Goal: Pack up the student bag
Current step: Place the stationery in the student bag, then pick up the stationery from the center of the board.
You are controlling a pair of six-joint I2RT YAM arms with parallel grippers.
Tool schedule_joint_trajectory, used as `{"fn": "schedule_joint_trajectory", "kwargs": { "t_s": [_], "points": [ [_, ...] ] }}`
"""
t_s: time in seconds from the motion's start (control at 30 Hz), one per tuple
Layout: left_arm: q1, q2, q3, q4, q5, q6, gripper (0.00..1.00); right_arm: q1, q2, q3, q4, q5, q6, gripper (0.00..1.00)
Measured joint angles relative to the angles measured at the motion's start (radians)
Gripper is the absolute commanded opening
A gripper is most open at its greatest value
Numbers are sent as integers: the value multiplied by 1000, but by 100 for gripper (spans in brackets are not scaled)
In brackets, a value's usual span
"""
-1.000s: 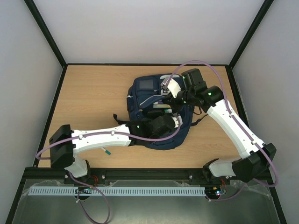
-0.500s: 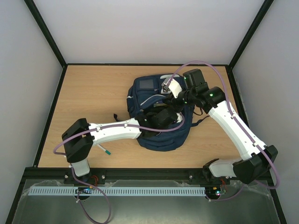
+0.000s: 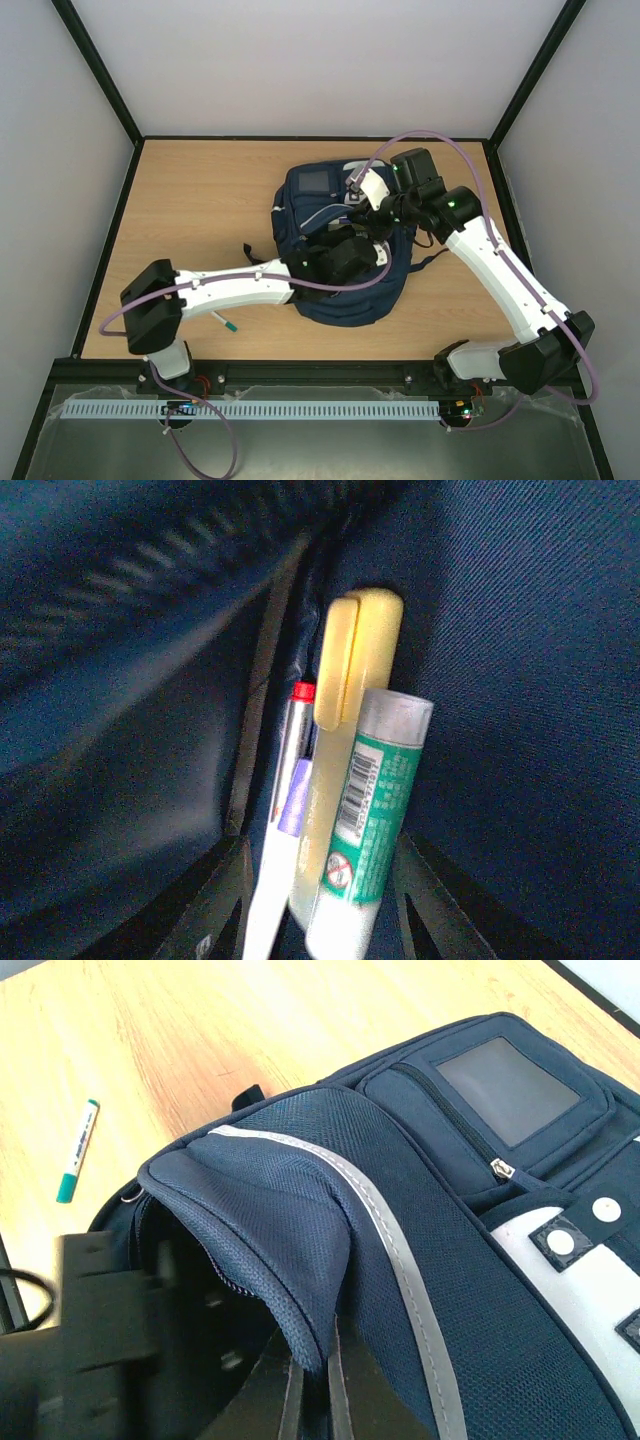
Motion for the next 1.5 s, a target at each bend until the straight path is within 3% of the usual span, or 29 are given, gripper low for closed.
{"fn": "schedule_joint_trajectory", "kwargs": {
  "t_s": [0.2, 0.37, 0.57, 0.77, 0.93, 1.2, 1.4, 1.5],
  "points": [
    [-139, -127, -47, -11, -37, -64, 43, 3, 0, -11, 21, 26, 12, 1],
    [-257, -215, -97, -63, -61, -201, 44, 3, -7, -85, 83, 35, 15, 1],
    [-332, -303, -200, -213, -59, -527, 50, 3, -93, -267, 183, 31, 11, 1],
    [-309, -416, -263, -388, -61, -892, 61, 2, -167, -414, 286, 4, 6, 1],
    [-150, -553, -287, -473, -28, -1140, 68, 2, -186, -510, 343, -14, -12, 1],
    [301, -771, -409, -519, 208, -1419, 70, 2, -191, -583, 387, -39, -43, 1],
    [518, -718, -453, -573, 363, -1574, 67, 2, -186, -583, 388, -48, -59, 1],
    [565, -675, -489, -600, 401, -1641, 64, 2, -186, -583, 388, -48, -62, 1]
  ]
}}
